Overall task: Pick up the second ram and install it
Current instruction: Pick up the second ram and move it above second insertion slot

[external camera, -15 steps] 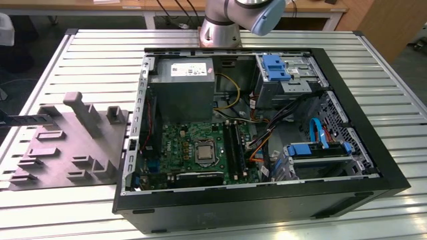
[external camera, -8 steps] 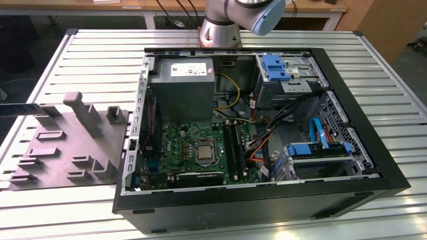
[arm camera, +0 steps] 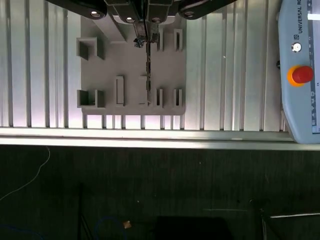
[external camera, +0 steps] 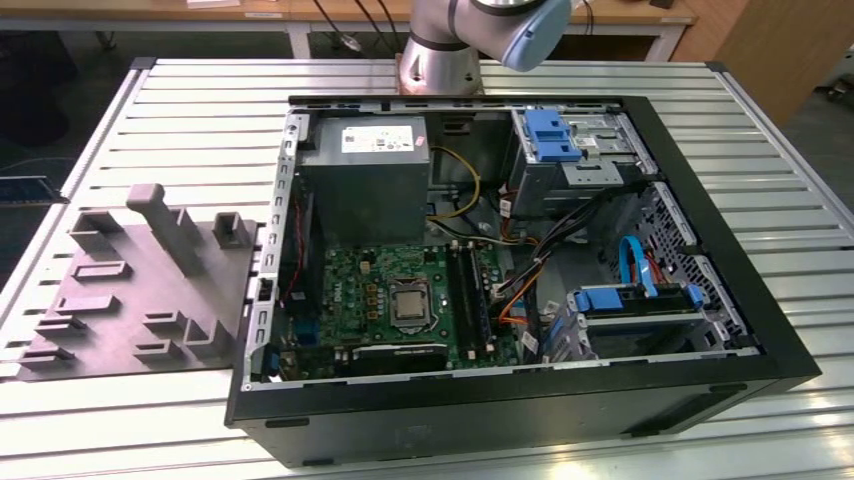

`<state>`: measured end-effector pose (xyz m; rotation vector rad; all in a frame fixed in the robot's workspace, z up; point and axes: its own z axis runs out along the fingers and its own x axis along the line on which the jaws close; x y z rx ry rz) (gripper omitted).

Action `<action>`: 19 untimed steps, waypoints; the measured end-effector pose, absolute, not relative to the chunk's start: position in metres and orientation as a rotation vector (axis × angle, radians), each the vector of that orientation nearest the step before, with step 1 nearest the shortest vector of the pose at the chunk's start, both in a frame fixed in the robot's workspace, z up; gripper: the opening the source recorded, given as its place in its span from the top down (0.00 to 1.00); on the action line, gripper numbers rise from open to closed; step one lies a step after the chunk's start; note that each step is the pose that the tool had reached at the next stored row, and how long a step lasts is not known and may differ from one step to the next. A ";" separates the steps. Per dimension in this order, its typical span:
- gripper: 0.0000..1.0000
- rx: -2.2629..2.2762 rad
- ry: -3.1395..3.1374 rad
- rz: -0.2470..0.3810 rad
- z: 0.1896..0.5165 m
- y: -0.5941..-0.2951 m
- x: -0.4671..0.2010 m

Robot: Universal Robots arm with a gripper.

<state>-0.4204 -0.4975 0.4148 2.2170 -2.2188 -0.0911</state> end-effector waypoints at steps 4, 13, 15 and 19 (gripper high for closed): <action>0.89 2.217 -2.219 -0.091 0.418 -0.498 -0.420; 0.89 2.217 -2.219 -0.092 0.418 -0.498 -0.413; 0.89 2.217 -2.219 -0.092 0.418 -0.497 -0.408; 0.89 2.217 -2.219 -0.092 0.418 -0.498 -0.398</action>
